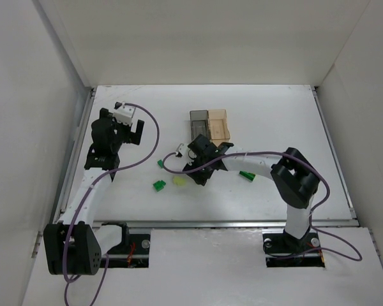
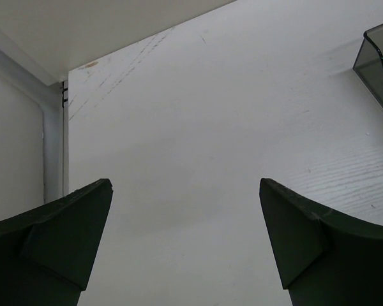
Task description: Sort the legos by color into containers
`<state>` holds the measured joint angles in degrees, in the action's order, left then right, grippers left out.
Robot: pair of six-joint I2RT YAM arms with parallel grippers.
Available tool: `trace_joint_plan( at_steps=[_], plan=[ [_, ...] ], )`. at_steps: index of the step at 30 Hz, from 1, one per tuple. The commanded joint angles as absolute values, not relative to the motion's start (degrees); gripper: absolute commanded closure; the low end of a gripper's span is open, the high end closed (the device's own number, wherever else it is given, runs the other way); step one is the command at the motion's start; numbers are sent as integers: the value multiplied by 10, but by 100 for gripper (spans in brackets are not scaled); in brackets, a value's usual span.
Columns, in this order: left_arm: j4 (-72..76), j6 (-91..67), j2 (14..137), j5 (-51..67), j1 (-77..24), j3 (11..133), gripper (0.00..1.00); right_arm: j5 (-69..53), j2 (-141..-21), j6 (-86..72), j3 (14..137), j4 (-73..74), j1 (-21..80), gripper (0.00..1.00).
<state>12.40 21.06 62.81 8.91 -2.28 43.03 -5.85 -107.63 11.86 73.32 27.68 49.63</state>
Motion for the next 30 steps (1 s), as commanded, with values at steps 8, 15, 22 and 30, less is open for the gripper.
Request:
trace_joint_plan(
  at_steps=[8, 15, 22, 30],
  plan=[
    [135, 206, 612, 91, -27, 424, 0, -61, -1073, 105, 747, 241, 502, 100],
    [78, 289, 612, 159, -27, 424, 8, -61, -978, 39, 808, 228, 457, 100],
    [-33, 438, 617, 319, -33, 435, 18, -49, -1069, -120, 957, 200, 333, 100],
    [-204, 647, 659, 359, -114, 509, 18, -56, -1216, -125, 1088, 282, 310, 100]
  ],
)
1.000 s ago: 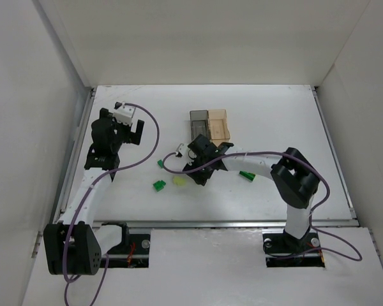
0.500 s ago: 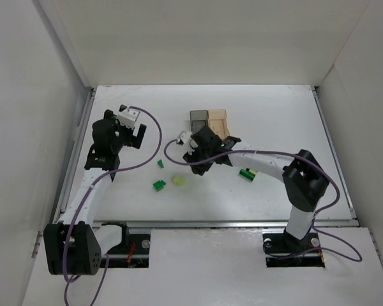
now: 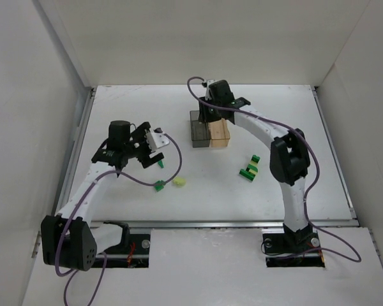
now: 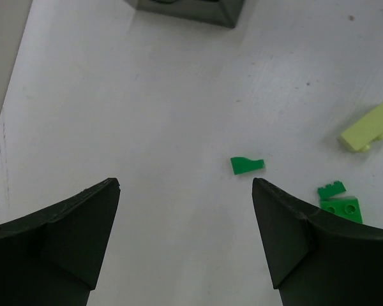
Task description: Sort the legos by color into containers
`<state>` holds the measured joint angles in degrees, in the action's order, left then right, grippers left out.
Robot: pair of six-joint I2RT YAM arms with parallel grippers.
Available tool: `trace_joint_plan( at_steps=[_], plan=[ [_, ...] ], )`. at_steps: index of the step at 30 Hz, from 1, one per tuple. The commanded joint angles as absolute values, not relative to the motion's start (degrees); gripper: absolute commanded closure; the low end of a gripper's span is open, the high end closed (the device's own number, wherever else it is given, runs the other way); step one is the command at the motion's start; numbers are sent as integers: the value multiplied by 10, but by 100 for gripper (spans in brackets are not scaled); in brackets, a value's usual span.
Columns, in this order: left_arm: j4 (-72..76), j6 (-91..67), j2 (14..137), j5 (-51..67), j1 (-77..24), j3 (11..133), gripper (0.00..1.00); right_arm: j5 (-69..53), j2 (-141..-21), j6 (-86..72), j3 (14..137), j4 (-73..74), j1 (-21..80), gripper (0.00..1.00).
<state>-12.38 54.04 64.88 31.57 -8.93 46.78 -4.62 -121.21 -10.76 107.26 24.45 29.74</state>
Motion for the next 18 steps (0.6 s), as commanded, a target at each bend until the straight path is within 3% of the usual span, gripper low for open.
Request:
trace_joint_plan(
  at_steps=[1, 4, 5, 8, 9, 11, 18],
  plan=[
    [-214, 661, 664, 353, -137, 509, 18, -56, -1216, -125, 1088, 276, 310, 98],
    [-256, 710, 695, 360, -177, 536, 15, -56, -1216, -125, 1088, 271, 310, 83],
    [-267, 725, 705, 370, -188, 542, 14, -63, -1221, -125, 1088, 271, 310, 65],
    [-299, 774, 745, 386, -224, 565, 10, -77, -1226, -112, 1103, 289, 310, 31],
    [-317, 791, 756, 386, -231, 571, 10, -90, -1226, -106, 1103, 297, 310, 14],
    [-331, 831, 791, 391, -253, 587, 8, -95, -1207, -99, 1103, 297, 310, 0],
    [-417, 908, 914, 391, -287, 666, 8, -120, -1141, -106, 1069, 289, 275, 0]
  ],
)
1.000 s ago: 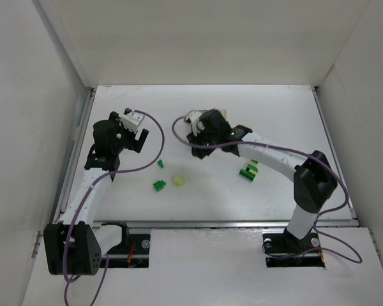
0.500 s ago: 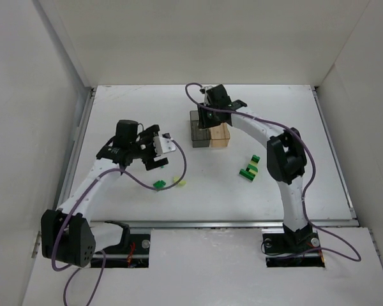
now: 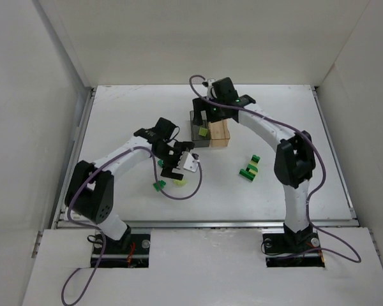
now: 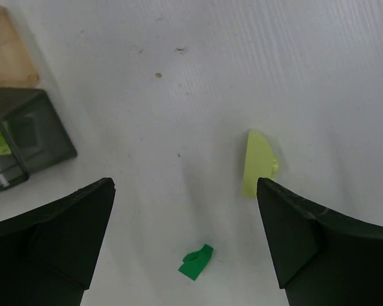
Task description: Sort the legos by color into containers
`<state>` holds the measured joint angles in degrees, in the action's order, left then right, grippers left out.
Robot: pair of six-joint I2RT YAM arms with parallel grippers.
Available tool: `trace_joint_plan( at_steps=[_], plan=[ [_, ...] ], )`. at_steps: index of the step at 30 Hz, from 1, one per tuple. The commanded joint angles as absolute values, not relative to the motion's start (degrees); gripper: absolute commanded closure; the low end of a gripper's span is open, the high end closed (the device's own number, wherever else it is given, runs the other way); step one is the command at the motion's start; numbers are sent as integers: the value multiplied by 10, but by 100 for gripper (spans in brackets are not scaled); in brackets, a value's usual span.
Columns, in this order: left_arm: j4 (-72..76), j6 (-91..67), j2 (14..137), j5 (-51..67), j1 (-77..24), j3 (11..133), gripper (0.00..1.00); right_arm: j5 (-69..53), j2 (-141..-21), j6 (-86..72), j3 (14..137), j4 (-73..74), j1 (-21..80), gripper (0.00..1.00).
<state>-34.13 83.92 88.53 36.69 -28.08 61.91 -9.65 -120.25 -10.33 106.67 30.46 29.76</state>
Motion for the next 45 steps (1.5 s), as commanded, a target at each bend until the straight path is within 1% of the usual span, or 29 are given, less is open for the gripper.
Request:
trace_joint_plan(
  at_steps=[1, 4, 6, 7, 12, 14, 15, 17, 18, 19, 22, 24, 25, 29, 30, 31, 33, 34, 36, 39, 40, 42, 45],
  plan=[
    [-431, 934, 925, 391, -287, 674, 10, -120, -1136, -106, 1069, 294, 262, 0],
    [-446, 940, 960, 362, -294, 686, 17, -120, -1113, -134, 1049, 301, 239, 0],
    [-454, 959, 970, 356, -294, 693, 19, -120, -1094, -141, 1020, 295, 217, 0],
    [-460, 964, 977, 346, -294, 693, 21, -113, -1089, -141, 1008, 295, 212, 0],
    [-509, 995, 983, 339, -294, 720, 21, -87, -1098, -153, 970, 301, 186, 0],
    [-518, 989, 983, 353, -294, 738, 21, -82, -1115, -159, 958, 301, 180, 2],
    [-525, 989, 983, 353, -294, 744, 19, -82, -1121, -159, 958, 301, 180, 6],
    [-549, 989, 983, 359, -294, 751, 18, -82, -1139, -159, 942, 295, 180, 12],
    [-549, 981, 983, 365, -300, 751, 18, -82, -1144, -165, 942, 295, 180, 16],
    [-549, 973, 983, 365, -308, 751, 18, -82, -1144, -165, 933, 295, 180, 23],
    [-549, 943, 989, 359, -316, 730, 20, -82, -1144, -177, 904, 273, 180, 32],
    [-529, 926, 989, 353, -316, 709, 21, -87, -1133, -182, 880, 254, 180, 35],
    [-518, 914, 982, 347, -316, 701, 21, -87, -1133, -182, 875, 254, 180, 35],
    [-492, 901, 982, 327, -321, 680, 22, -108, -1144, -194, 869, 241, 180, 44],
    [-476, 894, 982, 318, -326, 675, 22, -114, -1144, -194, 869, 241, 180, 44],
    [-466, 884, 982, 318, -326, 675, 24, -114, -1144, -194, 864, 236, 180, 46],
    [-432, 858, 987, 302, -331, 669, 29, -120, -1144, -200, 859, 236, 180, 46],
    [-432, 853, 987, 302, -331, 669, 29, -120, -1144, -200, 859, 230, 180, 46],
    [-417, 845, 987, 296, -331, 664, 32, -126, -1144, -206, 859, 230, 187, 46],
    [-405, 837, 992, 296, -331, 658, 38, -126, -1144, -206, 853, 230, 193, 46],
    [-405, 831, 992, 296, -337, 658, 43, -126, -1144, -206, 853, 230, 193, 46],
    [-405, 831, 998, 296, -337, 652, 48, -126, -1144, -206, 853, 230, 199, 46],
    [-405, 831, 998, 296, -337, 652, 49, -126, -1139, -206, 853, 230, 200, 46]
  ],
)
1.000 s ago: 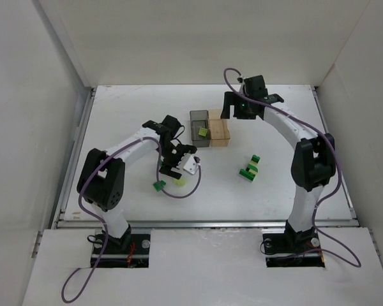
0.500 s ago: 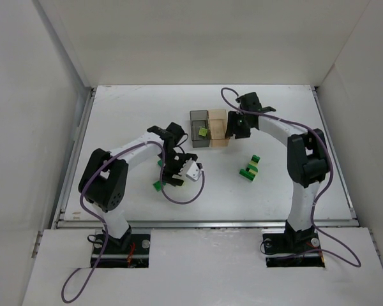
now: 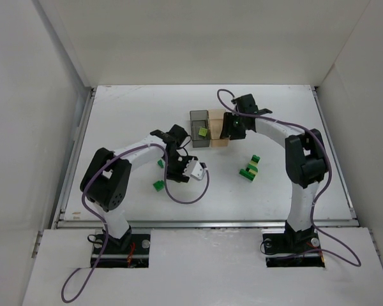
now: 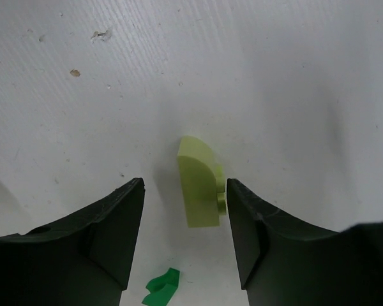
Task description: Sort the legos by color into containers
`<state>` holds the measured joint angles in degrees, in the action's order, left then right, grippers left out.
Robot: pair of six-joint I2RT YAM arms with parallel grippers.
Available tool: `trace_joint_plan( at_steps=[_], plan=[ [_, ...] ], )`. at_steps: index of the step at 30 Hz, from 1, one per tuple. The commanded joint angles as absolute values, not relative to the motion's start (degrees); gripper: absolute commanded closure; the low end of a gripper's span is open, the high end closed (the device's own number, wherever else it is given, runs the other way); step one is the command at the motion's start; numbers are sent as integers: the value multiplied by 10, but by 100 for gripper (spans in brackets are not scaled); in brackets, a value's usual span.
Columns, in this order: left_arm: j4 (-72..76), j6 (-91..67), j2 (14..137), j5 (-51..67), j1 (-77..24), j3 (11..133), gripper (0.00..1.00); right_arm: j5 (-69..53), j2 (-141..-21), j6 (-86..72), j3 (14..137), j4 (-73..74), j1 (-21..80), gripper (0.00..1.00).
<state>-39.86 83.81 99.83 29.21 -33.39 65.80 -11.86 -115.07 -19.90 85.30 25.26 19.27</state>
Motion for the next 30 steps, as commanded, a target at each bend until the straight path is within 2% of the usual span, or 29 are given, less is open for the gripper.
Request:
trace_joint_plan(
  at_steps=[1, 3, 5, 7, 8, 9, 13, 17, 21, 23, 25, 27, 30],
  plan=[
    [-405, 831, 998, 296, -337, 647, 51, -126, -1139, -206, 853, 230, 200, 46],
    [-405, 831, 1003, 296, -337, 647, 53, -126, -1139, -206, 853, 230, 200, 46],
    [-405, 831, 1003, 296, -337, 647, 64, -126, -1139, -206, 853, 230, 200, 46],
    [-405, 831, 1008, 296, -337, 647, 79, -120, -1139, -206, 848, 230, 200, 46],
    [-405, 825, 1008, 296, -337, 647, 94, -120, -1139, -206, 848, 230, 200, 46],
    [-405, 825, 1008, 290, -337, 647, 100, -120, -1134, -206, 848, 230, 200, 46],
    [-405, 792, 1008, 279, -337, 670, 100, -120, -1134, -206, 848, 230, 200, 46],
    [-400, 724, 1008, 354, -295, 776, 100, -133, -1128, -206, 842, 230, 200, 46],
    [-311, 495, 1053, 469, -250, 894, 100, -140, -1117, -218, 828, 212, 200, 46],
    [-212, 311, 1073, 469, -236, 920, 100, -147, -1117, -223, 823, 207, 205, 46],
    [-158, 217, 1103, 440, -236, 941, 100, -147, -1111, -228, 817, 207, 205, 46],
    [-117, 144, 1121, 412, -236, 947, 100, -147, -1111, -229, 817, 207, 205, 46],
    [-101, 120, 1146, 358, -236, 954, 99, -142, -1105, -229, 811, 207, 205, 46]
  ],
)
